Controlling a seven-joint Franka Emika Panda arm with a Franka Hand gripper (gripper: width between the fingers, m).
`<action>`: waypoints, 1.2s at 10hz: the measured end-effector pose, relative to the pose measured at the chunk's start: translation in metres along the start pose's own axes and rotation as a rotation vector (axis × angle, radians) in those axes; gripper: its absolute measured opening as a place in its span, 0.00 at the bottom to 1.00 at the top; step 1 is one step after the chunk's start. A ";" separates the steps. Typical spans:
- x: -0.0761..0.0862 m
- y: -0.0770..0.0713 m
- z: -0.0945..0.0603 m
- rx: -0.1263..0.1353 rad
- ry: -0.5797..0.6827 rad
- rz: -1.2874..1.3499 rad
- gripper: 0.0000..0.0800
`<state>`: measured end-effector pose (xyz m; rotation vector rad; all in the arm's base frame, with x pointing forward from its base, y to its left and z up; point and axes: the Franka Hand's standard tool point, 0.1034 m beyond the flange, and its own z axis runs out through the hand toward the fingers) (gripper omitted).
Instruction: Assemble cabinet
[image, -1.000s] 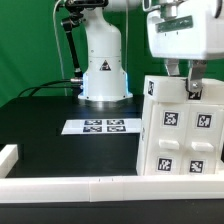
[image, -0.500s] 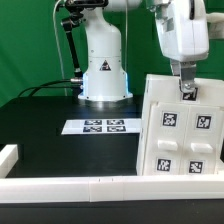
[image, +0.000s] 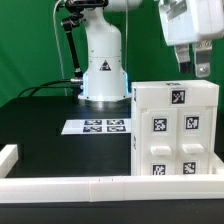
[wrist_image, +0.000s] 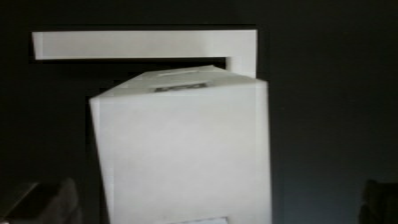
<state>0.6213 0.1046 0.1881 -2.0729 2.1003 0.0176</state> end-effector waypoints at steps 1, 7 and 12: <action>-0.004 -0.002 -0.009 0.009 -0.012 0.000 1.00; -0.007 -0.003 -0.010 0.013 -0.014 -0.033 1.00; -0.008 -0.002 -0.009 0.012 -0.014 -0.052 1.00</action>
Offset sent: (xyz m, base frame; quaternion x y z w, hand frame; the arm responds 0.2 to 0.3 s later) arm 0.0000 0.0000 0.0000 0.0000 0.0000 0.0000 1.0000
